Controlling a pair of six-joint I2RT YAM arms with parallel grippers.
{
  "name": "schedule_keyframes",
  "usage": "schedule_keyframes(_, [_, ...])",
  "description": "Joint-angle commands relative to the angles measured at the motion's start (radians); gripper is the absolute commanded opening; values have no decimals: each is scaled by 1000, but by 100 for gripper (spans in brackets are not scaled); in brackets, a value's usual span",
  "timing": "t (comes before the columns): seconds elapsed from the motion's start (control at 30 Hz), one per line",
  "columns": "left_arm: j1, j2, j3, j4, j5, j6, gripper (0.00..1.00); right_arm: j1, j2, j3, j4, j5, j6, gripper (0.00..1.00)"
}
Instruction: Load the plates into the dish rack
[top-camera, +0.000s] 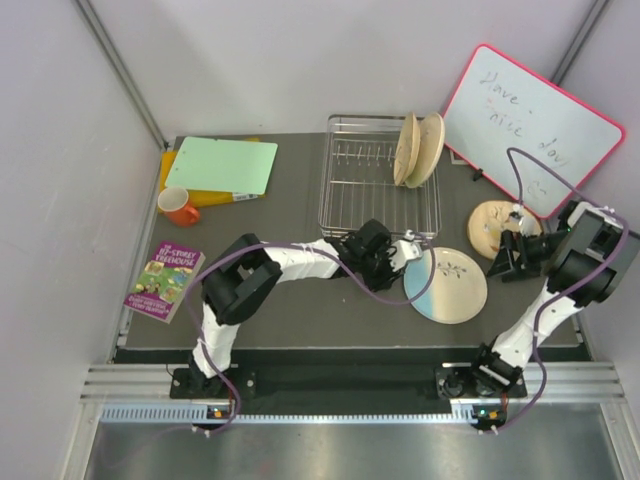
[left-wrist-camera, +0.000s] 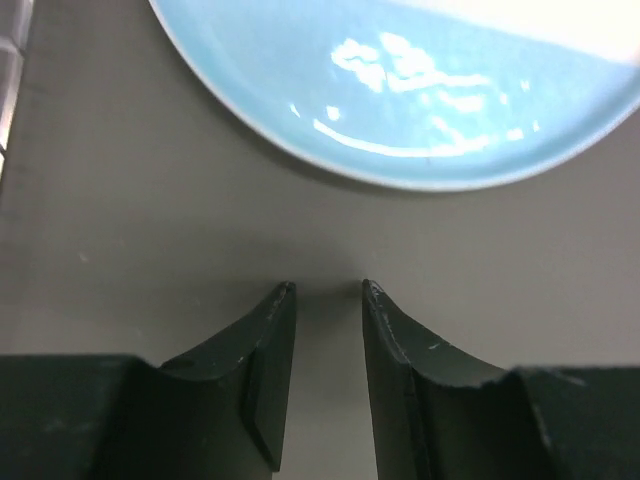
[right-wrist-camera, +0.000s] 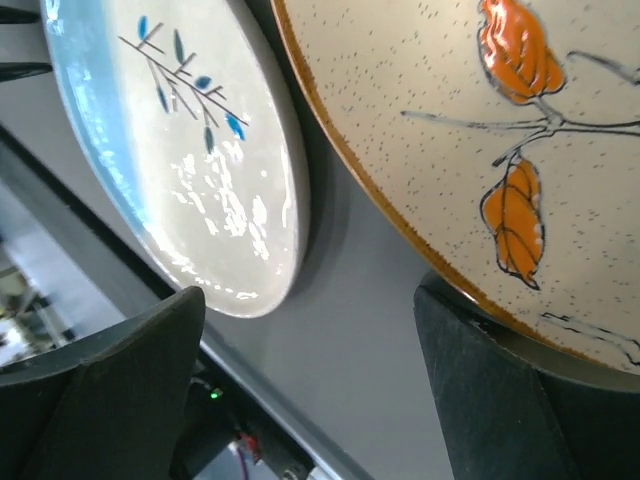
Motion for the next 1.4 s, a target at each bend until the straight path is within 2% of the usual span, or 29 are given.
schedule_keyframes(0.0, [18,84,41,8,38,54,38,40,139,46,100,-60,-66,89])
schedule_keyframes(0.17, [20,154,106,21,75,73,37,58,232,158,-49,-38,-142,88])
schedule_keyframes(0.27, [17,168,122,28,95,55,37,88,240,177,-68,-22,-145,87])
schedule_keyframes(0.57, [11,132,104,31,113,7,36,237,196,68,-23,-37,-108,86])
schedule_keyframes(0.77, [6,119,87,41,130,-18,35,240,191,42,-14,-26,-106,84])
schedule_keyframes(0.9, [-4,116,94,-25,144,-22,34,239,168,1,-5,-29,-114,83])
schedule_keyframes(1.13, [-14,-38,-62,-60,152,-71,32,239,141,-26,12,-21,-97,83])
schedule_keyframes(1.23, [-26,-71,-67,-123,152,-111,32,239,136,-18,17,-14,-90,83])
schedule_keyframes(1.37, [-78,-109,-103,-119,179,-102,34,239,133,-15,26,-9,-84,83])
